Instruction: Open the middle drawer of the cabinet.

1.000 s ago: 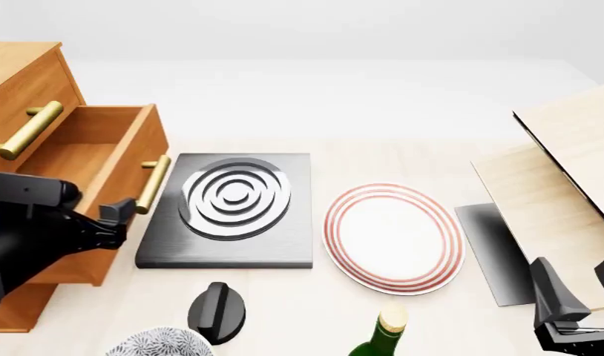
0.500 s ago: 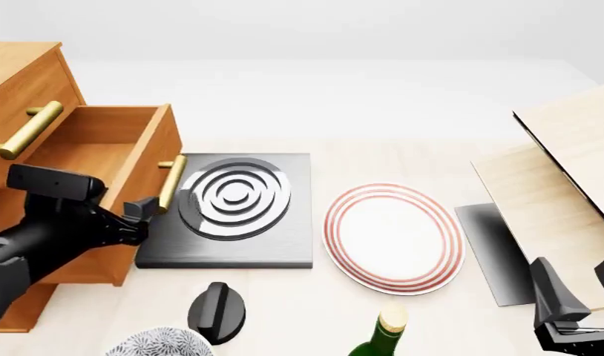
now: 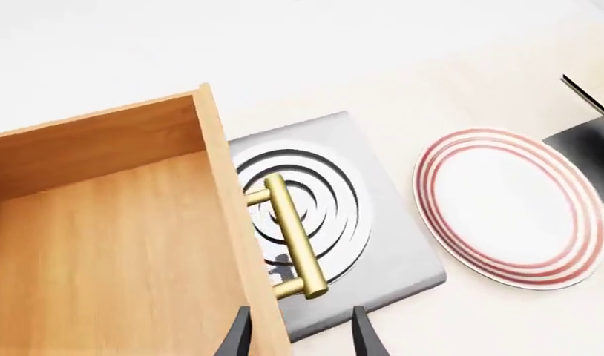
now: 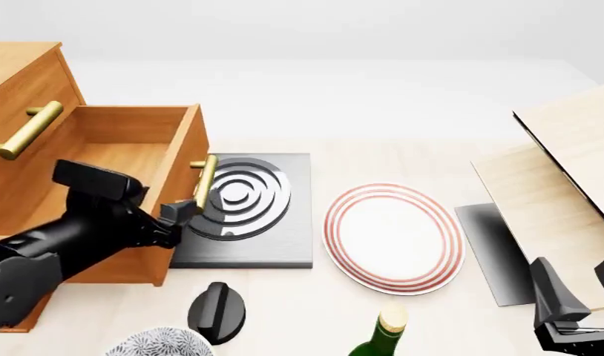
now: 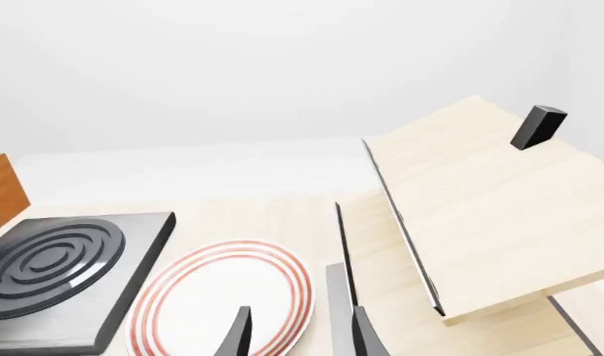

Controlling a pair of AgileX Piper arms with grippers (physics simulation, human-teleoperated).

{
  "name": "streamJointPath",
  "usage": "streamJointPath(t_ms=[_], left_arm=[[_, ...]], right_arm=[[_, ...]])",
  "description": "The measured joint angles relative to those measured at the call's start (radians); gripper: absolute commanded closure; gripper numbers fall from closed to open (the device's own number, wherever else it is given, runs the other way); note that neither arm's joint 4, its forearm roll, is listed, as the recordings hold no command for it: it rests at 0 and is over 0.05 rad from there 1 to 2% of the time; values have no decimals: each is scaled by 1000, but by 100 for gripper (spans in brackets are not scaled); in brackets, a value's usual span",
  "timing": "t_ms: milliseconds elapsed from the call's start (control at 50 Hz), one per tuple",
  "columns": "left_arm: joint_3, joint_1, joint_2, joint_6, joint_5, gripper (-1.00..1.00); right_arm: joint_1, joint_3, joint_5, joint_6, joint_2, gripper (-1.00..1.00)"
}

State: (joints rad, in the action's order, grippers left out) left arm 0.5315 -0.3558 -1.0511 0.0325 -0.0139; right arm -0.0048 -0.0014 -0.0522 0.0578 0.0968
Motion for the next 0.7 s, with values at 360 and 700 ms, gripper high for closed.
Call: streamJointPath(t_ms=[360, 700], left_arm=[[48, -21, -7, -178, -39, -100], [60, -21, 41, -238, -141, -100]], right_arm=[[0, 0, 0, 0, 0, -100], [0, 0, 0, 0, 0, -100]])
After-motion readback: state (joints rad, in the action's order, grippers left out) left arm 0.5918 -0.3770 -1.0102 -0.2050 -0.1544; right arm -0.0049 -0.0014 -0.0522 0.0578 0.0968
